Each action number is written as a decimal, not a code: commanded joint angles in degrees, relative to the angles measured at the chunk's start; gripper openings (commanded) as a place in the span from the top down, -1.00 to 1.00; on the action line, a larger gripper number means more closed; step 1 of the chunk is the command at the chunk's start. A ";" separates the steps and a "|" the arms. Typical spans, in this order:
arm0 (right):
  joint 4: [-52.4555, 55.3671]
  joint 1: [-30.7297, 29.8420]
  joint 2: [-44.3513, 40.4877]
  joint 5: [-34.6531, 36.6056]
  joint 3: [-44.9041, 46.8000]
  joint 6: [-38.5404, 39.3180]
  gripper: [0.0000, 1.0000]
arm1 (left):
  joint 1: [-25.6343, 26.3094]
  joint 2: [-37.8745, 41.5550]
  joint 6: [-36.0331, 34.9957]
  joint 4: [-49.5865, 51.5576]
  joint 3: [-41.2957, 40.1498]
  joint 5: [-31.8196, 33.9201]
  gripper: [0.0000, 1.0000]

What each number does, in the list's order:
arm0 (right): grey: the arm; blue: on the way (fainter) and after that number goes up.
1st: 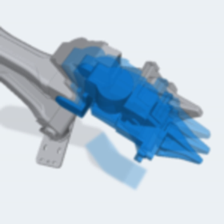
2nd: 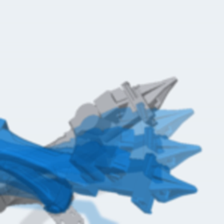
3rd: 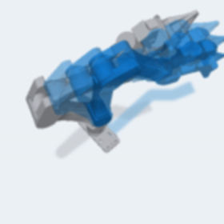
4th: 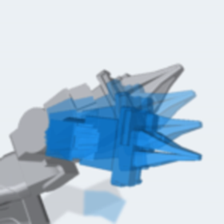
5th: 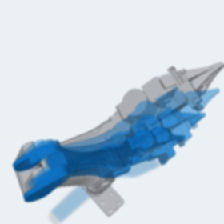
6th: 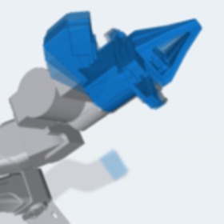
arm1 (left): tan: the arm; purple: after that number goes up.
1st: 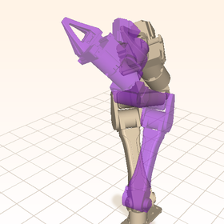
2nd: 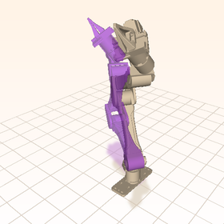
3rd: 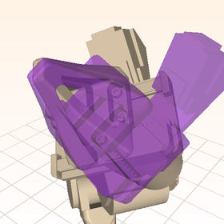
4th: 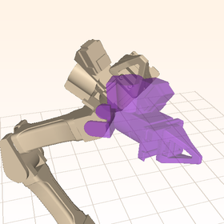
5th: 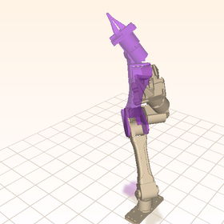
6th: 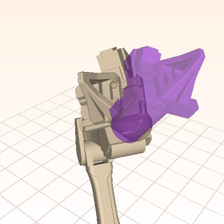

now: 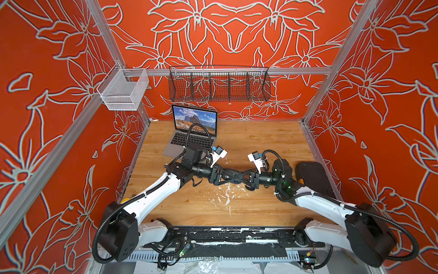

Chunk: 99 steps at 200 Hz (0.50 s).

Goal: Insert the wireless mouse receiver into the laptop
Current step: Adjust the mouse as needed.

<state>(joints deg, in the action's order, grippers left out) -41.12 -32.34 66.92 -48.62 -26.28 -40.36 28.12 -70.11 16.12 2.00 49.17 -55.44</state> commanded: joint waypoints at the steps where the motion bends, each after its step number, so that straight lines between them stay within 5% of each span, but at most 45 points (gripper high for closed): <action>1: -13.97 -1.09 -0.34 5.35 0.36 -7.49 0.75 | 2.00 1.35 11.52 -18.77 -1.04 5.09 -0.48; 56: -15.25 -1.72 -1.59 6.95 0.51 -9.33 0.76 | 5.45 2.42 13.94 -24.03 -1.51 8.13 0.13; 99: -17.08 -1.68 -1.46 9.12 1.70 -11.36 0.76 | 7.68 3.12 15.30 -27.08 -2.58 8.15 0.10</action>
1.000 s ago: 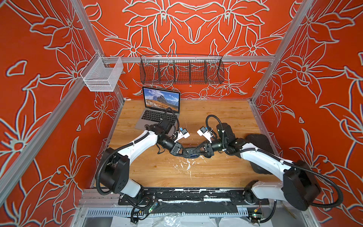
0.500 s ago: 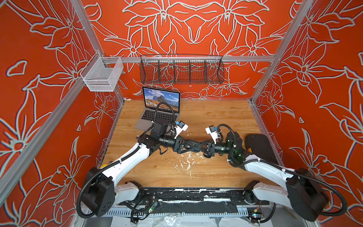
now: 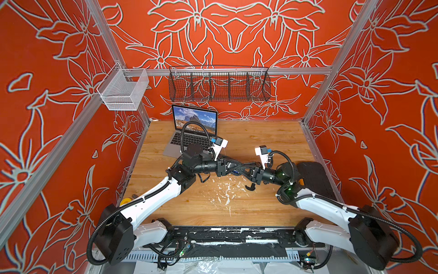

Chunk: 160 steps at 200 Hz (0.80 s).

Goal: Insert the wireless mouse receiver into the laptop
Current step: Adjust the mouse as needed.

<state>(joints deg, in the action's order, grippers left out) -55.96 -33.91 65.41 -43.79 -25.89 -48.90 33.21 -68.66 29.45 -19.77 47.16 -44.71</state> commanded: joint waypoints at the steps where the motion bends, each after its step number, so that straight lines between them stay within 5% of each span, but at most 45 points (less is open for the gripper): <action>1: -2.32 -0.15 0.06 4.35 1.34 -2.88 0.76 | 2.62 1.69 1.95 -5.38 -0.57 -2.58 0.10; 43: -5.77 -0.11 1.07 5.88 3.00 -5.05 0.77 | 3.17 2.72 3.23 -9.00 -1.66 -2.14 0.20; 115: -5.84 -0.10 1.49 7.77 4.06 -6.54 0.77 | 4.19 3.16 4.60 -10.57 -2.97 -0.35 0.69; 129: -2.78 -0.13 0.10 9.64 4.37 -6.23 0.42 | 4.33 3.89 4.30 -7.47 -3.66 4.58 0.81; 145: 5.33 -0.14 -3.36 13.70 4.82 -5.49 -0.28 | 4.33 4.75 3.92 -0.65 -4.74 15.06 0.90; 160: 17.89 -0.10 -7.81 18.26 4.07 -4.76 -0.49 | 4.32 4.10 4.58 4.59 -5.75 22.01 1.00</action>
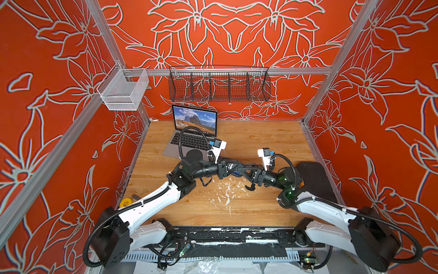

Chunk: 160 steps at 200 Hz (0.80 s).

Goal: Insert the wireless mouse receiver into the laptop
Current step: Adjust the mouse as needed, then take out the USB plug from the mouse.

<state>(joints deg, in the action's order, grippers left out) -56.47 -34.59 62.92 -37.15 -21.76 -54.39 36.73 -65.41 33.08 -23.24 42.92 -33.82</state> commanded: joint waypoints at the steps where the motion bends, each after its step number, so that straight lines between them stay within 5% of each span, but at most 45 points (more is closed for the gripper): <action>1: 19.41 0.53 -5.51 11.94 -0.18 0.75 -0.49 | 0.80 0.74 1.07 8.19 -1.56 11.44 1.00; 32: 37.57 0.15 -11.75 14.18 -3.72 -0.06 -0.21 | 0.88 -3.26 5.07 4.74 -4.64 13.66 1.00; 93: 35.67 -1.67 -10.72 12.25 -3.77 -6.29 0.34 | 1.06 -5.26 4.70 4.00 -4.88 13.77 1.00; 160: 29.00 -3.34 -4.54 10.44 -4.33 -8.35 0.51 | 1.06 -5.05 5.42 3.58 -4.96 13.25 1.00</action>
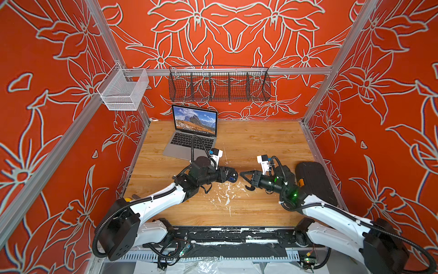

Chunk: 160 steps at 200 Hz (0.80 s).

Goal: Insert the wireless mouse receiver into the laptop
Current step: Take out the USB plug from the mouse.

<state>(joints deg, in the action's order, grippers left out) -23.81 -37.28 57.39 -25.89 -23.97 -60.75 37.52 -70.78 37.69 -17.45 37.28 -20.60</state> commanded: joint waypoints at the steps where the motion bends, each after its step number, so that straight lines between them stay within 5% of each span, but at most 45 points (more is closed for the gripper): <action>1: -3.67 -0.67 1.02 -0.87 -2.13 -2.00 0.51 | 0.28 0.35 0.81 -2.22 0.68 -0.01 1.00; 160: -12.63 -1.66 8.30 -6.30 -2.74 -7.82 0.57 | 2.50 0.57 6.61 -9.53 -0.65 -0.08 1.00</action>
<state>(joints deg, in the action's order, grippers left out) -30.17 -38.00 64.03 -28.51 -25.23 -64.20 38.54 -70.78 41.58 -20.51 35.97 -18.04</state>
